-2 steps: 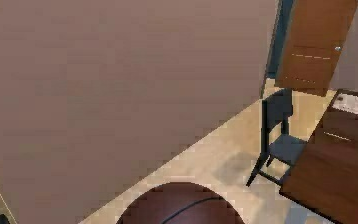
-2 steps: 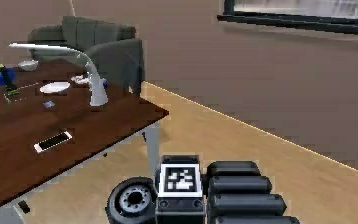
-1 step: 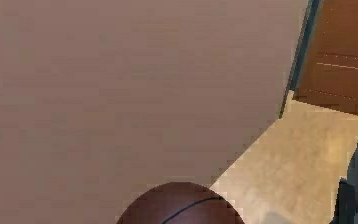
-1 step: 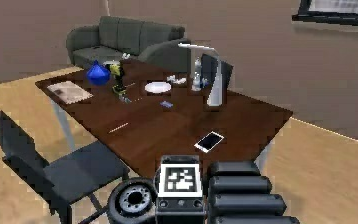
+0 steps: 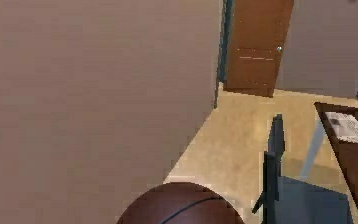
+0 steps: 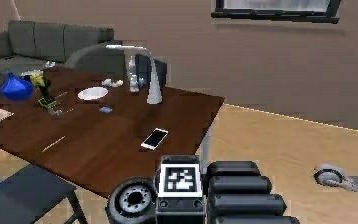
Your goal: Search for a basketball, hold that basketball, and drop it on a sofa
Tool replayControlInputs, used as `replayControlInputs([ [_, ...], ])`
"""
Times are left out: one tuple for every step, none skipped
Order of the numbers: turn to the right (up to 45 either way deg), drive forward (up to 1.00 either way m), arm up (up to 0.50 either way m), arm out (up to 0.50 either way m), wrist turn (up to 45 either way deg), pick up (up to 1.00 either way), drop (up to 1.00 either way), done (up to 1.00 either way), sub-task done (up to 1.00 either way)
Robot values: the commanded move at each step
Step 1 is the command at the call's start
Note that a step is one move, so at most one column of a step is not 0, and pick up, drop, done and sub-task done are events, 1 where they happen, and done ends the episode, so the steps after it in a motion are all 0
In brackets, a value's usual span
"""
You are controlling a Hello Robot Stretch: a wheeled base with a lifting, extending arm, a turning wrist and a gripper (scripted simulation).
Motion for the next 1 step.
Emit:
replayControlInputs([
  [0.0,0.8,0.0,0.0,0.0,0.0,0.0,0.0,0.0],
])
